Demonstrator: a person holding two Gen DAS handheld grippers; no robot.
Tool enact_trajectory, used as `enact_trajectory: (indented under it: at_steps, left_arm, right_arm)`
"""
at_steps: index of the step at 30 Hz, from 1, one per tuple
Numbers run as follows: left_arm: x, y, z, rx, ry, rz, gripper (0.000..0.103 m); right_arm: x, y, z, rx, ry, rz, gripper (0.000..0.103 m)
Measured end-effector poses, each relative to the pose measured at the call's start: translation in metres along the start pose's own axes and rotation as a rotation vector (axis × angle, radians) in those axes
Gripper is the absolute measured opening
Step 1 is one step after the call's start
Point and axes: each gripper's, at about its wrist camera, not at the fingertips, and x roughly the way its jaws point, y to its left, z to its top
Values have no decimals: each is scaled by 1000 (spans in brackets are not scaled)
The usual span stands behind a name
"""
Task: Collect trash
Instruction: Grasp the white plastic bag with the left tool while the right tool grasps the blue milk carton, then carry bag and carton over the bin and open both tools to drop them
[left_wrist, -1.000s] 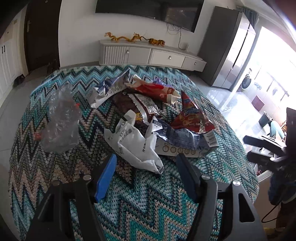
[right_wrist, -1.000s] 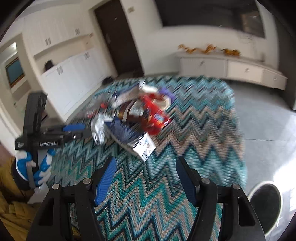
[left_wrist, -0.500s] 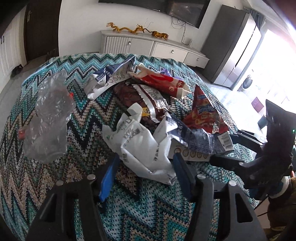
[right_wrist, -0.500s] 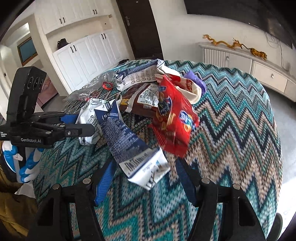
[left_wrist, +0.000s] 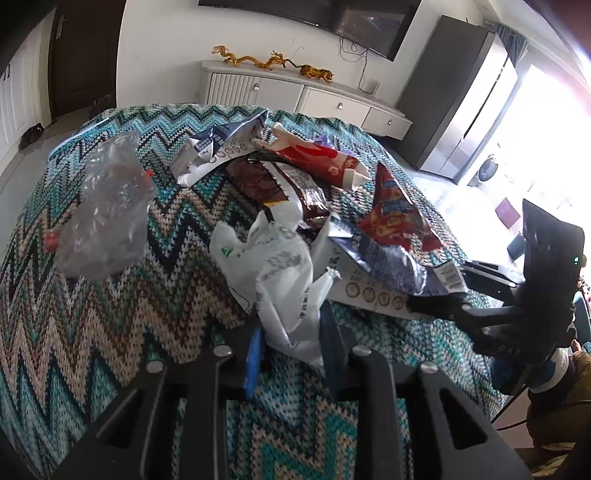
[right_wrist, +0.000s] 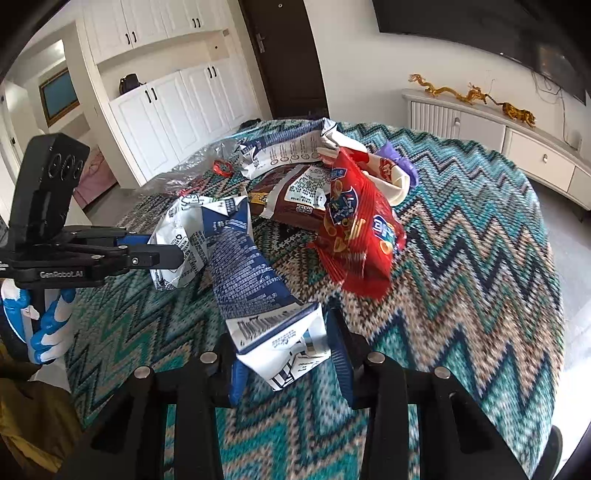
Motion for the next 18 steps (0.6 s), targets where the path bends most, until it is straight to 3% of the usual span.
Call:
enact_trajectory:
  at_steps: [11, 18]
  left_arm:
    - [-37, -12, -16, 34, -64, -4, 23]
    - [-64, -28, -22, 89, -127, 50, 23]
  right_arm:
    - [-56, 16, -24, 17, -62, -56, 36]
    - [-89, 25, -32, 36, -123, -101, 36]
